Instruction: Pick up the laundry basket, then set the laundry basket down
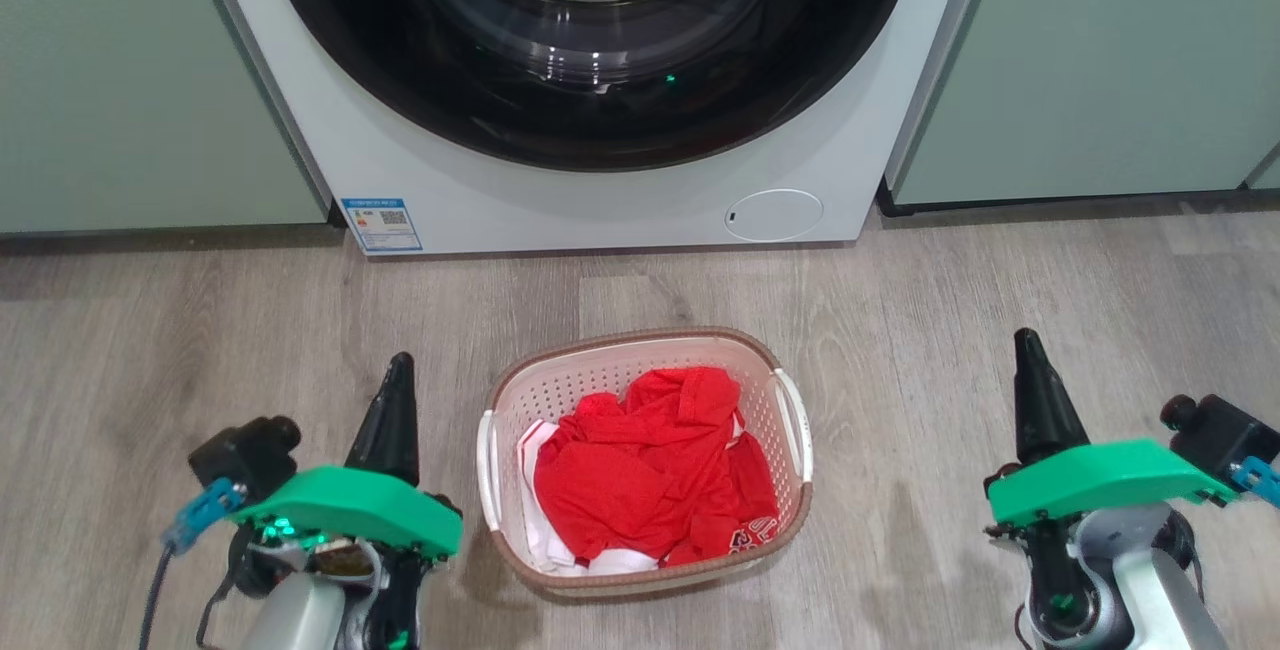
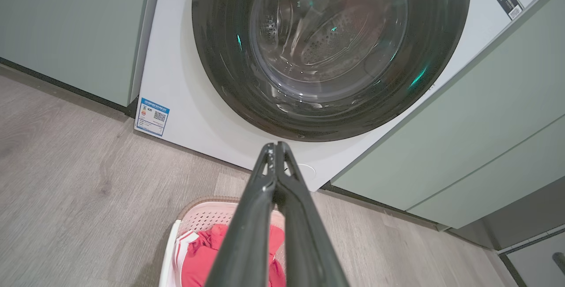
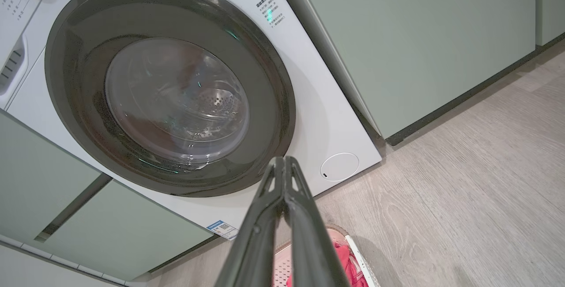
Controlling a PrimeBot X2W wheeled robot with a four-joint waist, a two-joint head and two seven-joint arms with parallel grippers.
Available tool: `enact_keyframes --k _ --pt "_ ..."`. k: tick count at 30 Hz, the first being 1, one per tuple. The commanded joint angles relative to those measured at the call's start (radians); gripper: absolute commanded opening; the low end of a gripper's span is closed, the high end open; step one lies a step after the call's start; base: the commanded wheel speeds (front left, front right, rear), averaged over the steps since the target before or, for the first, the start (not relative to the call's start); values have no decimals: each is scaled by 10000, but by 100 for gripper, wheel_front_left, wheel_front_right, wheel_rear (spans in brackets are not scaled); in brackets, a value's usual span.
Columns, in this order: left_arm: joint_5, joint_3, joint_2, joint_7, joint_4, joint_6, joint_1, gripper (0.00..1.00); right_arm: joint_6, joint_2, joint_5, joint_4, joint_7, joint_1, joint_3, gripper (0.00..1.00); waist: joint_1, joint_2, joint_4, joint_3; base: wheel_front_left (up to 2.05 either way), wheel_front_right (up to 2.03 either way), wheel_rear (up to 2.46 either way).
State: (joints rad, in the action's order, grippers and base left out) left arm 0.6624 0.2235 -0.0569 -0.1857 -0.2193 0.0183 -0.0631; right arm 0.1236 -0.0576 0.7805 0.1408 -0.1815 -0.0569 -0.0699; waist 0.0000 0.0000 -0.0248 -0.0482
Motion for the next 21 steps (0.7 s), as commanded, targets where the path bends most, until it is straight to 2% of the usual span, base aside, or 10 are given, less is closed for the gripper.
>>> enact_keyframes --k 1,21 --pt "304 -238 -97 69 269 79 -473 0 18 -122 288 -261 82 -434 43 0 0 0 4 9 0 0 0" --pt "2269 -759 -149 569 180 292 -453 0 29 -162 2011 -4 576 -440 297 0 0 0 54 98 0 0 0"
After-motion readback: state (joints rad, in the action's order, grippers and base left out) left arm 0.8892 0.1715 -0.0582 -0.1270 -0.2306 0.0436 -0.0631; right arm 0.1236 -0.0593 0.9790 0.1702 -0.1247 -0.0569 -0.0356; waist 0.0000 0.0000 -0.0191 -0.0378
